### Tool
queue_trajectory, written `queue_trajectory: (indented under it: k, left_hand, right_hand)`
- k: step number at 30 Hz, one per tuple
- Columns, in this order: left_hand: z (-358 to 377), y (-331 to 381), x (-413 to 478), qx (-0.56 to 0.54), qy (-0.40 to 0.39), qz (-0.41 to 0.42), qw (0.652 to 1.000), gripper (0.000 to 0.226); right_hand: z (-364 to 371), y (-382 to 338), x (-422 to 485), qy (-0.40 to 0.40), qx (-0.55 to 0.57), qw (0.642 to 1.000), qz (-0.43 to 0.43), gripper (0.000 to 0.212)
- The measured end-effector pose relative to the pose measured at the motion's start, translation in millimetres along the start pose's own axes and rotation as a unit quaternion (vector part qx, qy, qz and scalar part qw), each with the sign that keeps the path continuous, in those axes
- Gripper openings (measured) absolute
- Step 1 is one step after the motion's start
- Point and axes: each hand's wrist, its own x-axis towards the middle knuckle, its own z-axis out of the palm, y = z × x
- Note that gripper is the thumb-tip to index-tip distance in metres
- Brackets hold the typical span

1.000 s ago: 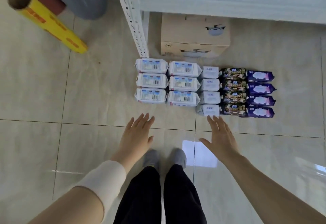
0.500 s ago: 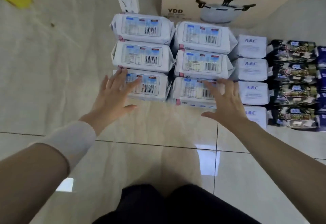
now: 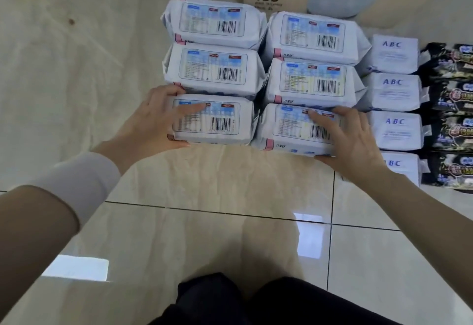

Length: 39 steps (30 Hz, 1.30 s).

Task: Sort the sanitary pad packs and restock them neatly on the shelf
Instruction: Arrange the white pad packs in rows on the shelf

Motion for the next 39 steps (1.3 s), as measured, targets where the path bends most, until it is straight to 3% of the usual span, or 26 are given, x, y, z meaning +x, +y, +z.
queue_trajectory:
  k: [4, 9, 12, 19, 31, 39]
  left_hand:
    - [-7.9, 3.7, -9.8, -0.144, 0.009, -0.067, 0.987, 0.081]
    - [-46.1, 11.8, -42.7, -0.168, 0.019, -0.114, 0.979, 0.074]
    - [-85.9, 24.9, -62.9, -0.202, 0.026, -0.184, 0.961, 0.070]
    - [-216.2, 82.8, -106.1, -0.258, -0.031, -0.281, 0.924, 0.056]
    - [-506.7, 250.3, -129.0, -0.396, -0.135, -0.233, 0.878, 0.046]
    - [-638.5, 318.2, -114.7, -0.394, -0.138, -0.140, 0.898, 0.046]
  right_hand:
    - [-7.1, -8.3, -4.9, 0.001, 0.070, 0.997, 0.016, 0.093]
    - [-42.8, -30.4, -9.2, -0.020, 0.142, 0.989, 0.029, 0.086]
    - [-78.9, -45.0, -7.9, -0.017, 0.172, 0.983, 0.068, 0.079]
    - [-202.8, -83.6, -34.2, -0.049, 0.208, 0.967, 0.142, 0.075]
    - [-537.5, -158.3, -104.6, -0.007, 0.241, 0.954, 0.181, 0.064]
    - [-687.5, -169.0, -139.6, 0.050, 0.202, 0.970, 0.129, 0.062]
